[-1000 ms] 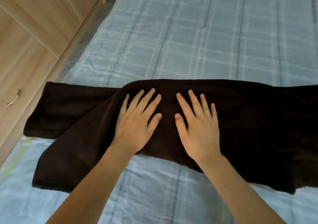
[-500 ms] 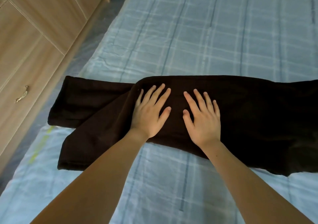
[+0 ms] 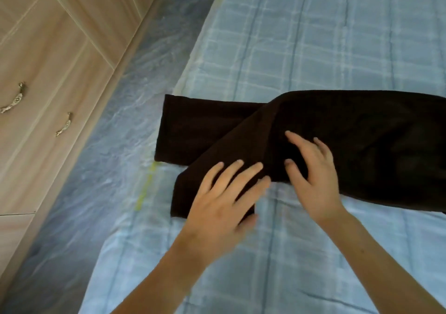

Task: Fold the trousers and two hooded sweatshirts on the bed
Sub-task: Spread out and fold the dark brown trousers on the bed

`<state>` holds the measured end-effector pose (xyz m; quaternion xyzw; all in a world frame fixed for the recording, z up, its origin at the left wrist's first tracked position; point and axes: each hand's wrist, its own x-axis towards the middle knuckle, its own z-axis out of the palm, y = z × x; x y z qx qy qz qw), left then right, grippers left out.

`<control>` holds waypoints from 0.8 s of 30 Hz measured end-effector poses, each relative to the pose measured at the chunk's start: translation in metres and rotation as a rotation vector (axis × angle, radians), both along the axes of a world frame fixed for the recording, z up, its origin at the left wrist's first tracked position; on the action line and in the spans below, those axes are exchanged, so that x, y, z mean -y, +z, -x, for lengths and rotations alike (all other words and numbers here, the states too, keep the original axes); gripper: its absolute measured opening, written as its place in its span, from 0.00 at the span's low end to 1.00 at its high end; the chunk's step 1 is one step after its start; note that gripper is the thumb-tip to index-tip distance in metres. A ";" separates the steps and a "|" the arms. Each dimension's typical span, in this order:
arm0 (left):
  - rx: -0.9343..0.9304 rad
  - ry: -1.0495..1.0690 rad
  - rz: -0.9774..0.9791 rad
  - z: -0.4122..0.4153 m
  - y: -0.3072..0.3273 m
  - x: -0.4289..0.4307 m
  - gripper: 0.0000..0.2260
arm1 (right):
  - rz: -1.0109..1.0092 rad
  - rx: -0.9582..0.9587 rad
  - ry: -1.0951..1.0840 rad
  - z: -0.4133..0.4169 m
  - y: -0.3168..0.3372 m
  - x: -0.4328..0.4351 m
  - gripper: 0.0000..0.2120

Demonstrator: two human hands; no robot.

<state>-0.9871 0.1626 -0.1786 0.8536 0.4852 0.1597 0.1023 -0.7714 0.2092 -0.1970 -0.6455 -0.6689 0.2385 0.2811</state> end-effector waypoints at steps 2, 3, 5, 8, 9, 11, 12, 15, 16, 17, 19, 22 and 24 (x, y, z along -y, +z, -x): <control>-0.039 0.054 0.118 0.032 -0.023 0.009 0.37 | 0.015 -0.111 0.020 0.038 -0.002 0.013 0.25; -0.061 0.037 0.162 0.043 -0.032 0.010 0.40 | 0.026 -0.160 0.015 0.052 -0.003 0.015 0.26; -0.061 -0.024 0.203 0.055 -0.042 0.007 0.40 | 0.058 -0.271 -0.010 0.072 -0.003 0.013 0.26; 0.070 -0.064 0.160 0.068 -0.047 0.001 0.30 | 0.095 -0.356 -0.061 0.085 -0.001 0.008 0.26; 0.117 -0.065 0.138 0.073 -0.049 0.001 0.29 | 0.093 -0.347 -0.074 0.085 0.001 0.006 0.26; 0.255 -0.040 0.110 0.082 -0.046 0.005 0.23 | 0.097 -0.374 -0.093 0.086 0.009 0.007 0.25; 0.353 0.001 0.099 0.084 -0.040 0.007 0.19 | 0.097 -0.410 -0.098 0.086 0.015 0.008 0.23; 0.731 0.318 0.213 0.086 -0.001 0.000 0.17 | 0.093 -0.551 -0.090 0.093 0.033 0.006 0.14; 0.842 0.467 0.267 0.089 0.011 -0.009 0.16 | 0.099 -0.578 -0.069 0.097 0.037 0.002 0.13; 0.931 0.618 0.294 0.093 0.019 -0.022 0.13 | 0.105 -0.553 -0.028 0.103 0.039 -0.004 0.13; 1.001 0.835 0.229 0.104 0.029 -0.047 0.10 | 0.070 -0.263 0.094 0.115 0.033 -0.022 0.17; 0.700 0.791 -0.110 0.109 0.039 -0.067 0.16 | 0.032 0.247 0.221 0.134 0.010 -0.051 0.25; 0.323 0.414 -0.179 0.102 0.027 -0.077 0.18 | 0.094 0.302 0.250 0.148 -0.001 -0.063 0.28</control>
